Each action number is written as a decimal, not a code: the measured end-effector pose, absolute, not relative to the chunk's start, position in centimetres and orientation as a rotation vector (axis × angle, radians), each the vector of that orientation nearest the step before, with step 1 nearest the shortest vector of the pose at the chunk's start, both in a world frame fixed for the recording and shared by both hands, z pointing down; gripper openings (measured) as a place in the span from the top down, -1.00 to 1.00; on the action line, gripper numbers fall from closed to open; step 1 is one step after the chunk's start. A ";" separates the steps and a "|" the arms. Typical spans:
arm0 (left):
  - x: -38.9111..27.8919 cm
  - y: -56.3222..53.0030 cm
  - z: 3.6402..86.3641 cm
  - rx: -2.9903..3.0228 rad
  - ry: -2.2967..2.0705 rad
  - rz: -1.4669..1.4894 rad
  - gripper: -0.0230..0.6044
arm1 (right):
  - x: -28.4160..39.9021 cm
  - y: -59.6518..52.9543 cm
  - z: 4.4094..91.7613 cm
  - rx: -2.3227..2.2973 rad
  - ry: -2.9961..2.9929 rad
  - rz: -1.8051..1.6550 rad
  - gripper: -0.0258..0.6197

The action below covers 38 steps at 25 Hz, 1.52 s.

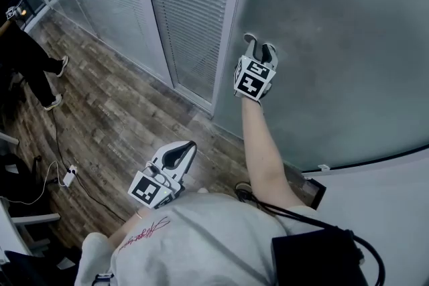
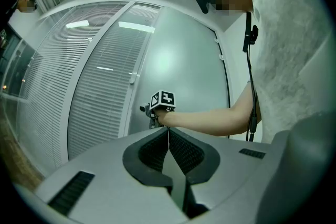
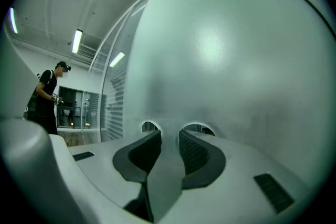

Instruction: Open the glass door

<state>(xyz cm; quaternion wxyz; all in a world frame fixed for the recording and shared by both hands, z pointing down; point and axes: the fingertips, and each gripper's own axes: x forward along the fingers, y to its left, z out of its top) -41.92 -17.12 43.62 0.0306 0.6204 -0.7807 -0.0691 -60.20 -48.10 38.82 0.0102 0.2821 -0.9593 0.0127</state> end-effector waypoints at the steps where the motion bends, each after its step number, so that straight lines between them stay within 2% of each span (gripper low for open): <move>1: -41.9 -17.1 43.7 1.913 -2.404 -0.211 0.87 | -60.2 -48.1 38.9 0.887 -2.992 0.044 0.57; 38: -40.2 -12.1 43.9 1.868 -2.417 -0.253 0.87 | -57.4 -44.4 39.1 0.817 -3.035 0.007 0.58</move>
